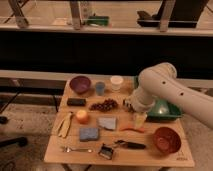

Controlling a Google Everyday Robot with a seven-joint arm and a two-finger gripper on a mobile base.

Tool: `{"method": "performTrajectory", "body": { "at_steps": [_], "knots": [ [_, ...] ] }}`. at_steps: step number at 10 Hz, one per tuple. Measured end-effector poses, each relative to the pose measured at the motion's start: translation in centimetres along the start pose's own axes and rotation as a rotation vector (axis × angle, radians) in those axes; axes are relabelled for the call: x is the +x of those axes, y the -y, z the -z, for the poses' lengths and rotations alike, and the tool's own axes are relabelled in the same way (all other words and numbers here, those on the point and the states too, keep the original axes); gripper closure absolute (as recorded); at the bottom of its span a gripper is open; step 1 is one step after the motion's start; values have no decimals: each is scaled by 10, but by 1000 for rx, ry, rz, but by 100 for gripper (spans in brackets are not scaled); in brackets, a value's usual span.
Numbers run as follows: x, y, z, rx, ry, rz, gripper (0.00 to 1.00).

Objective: Stack bowls on top of each other

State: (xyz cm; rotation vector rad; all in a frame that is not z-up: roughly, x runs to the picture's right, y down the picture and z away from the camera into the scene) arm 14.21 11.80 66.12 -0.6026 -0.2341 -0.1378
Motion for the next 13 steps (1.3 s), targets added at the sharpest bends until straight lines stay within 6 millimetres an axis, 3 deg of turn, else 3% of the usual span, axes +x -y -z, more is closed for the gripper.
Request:
{"method": "performTrajectory", "body": {
  "at_steps": [2, 4, 6, 7, 10, 13],
  "knots": [
    [42, -21, -10, -1, -23, -45, 20],
    [99, -48, -27, -12, -40, -122, 20],
    [144, -69, -46, -25, -53, -197, 20],
    [176, -88, -65, -32, -78, -253, 20],
    [201, -115, -88, -32, -111, -309, 20],
    [200, -146, -73, 3, -134, -350, 20]
  ]
}}
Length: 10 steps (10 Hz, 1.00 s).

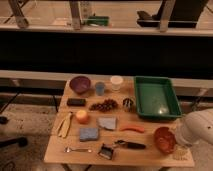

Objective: Stack bowls on top of each other

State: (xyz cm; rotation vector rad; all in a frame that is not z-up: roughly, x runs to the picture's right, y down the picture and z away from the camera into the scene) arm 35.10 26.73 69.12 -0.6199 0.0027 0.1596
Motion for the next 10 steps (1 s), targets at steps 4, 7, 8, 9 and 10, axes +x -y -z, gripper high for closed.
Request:
{"method": "performTrajectory", "body": {
  "at_steps": [4, 7, 8, 9, 10],
  "knots": [
    [0, -21, 27, 34, 28, 22, 20],
    [-12, -23, 21, 14, 84, 87, 20],
    [-14, -23, 15, -3, 114, 103, 20],
    [-14, -25, 9, -20, 131, 110, 20],
    [-14, -25, 3, -36, 146, 114, 20]
  ]
}}
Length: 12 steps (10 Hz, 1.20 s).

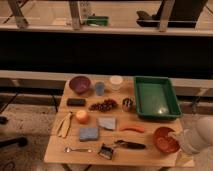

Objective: Stack bowls on top of each other

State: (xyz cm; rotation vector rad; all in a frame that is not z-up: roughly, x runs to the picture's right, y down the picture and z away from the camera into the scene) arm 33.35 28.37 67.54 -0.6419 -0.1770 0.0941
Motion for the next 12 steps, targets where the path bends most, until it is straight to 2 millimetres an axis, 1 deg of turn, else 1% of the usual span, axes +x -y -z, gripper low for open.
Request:
{"method": "performTrajectory", "body": {
  "at_steps": [2, 6, 8, 9, 10, 12],
  "knots": [
    [4, 0, -10, -23, 15, -9, 20],
    [7, 0, -22, -59, 10, -10, 20],
    [10, -3, -33, -93, 9, -12, 21],
    [11, -3, -37, -103, 9, -15, 25],
    [12, -3, -42, -115, 10, -17, 33],
    [15, -3, -48, -123, 13, -25, 54]
  ]
}}
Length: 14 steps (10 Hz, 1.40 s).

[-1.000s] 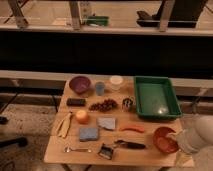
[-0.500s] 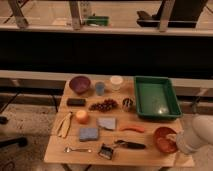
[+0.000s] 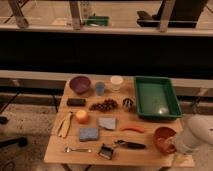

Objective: Stack bowls on top of each other

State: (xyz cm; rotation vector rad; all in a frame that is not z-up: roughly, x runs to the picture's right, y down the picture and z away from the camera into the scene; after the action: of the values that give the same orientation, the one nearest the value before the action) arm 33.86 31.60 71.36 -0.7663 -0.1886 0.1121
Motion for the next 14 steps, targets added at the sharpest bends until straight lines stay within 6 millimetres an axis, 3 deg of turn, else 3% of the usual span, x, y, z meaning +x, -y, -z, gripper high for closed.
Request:
{"method": "performTrajectory", "body": {
  "at_steps": [3, 5, 8, 11, 12, 14],
  "knots": [
    [-1, 13, 3, 51, 25, 3, 84],
    [-5, 21, 20, 123, 43, 5, 99],
    [-23, 34, 58, 221, 64, 36, 100],
    [-49, 38, 123, 312, 59, 91, 100],
    [-64, 40, 155, 354, 60, 123, 100],
    [-85, 39, 191, 405, 69, 173, 100]
  ]
}}
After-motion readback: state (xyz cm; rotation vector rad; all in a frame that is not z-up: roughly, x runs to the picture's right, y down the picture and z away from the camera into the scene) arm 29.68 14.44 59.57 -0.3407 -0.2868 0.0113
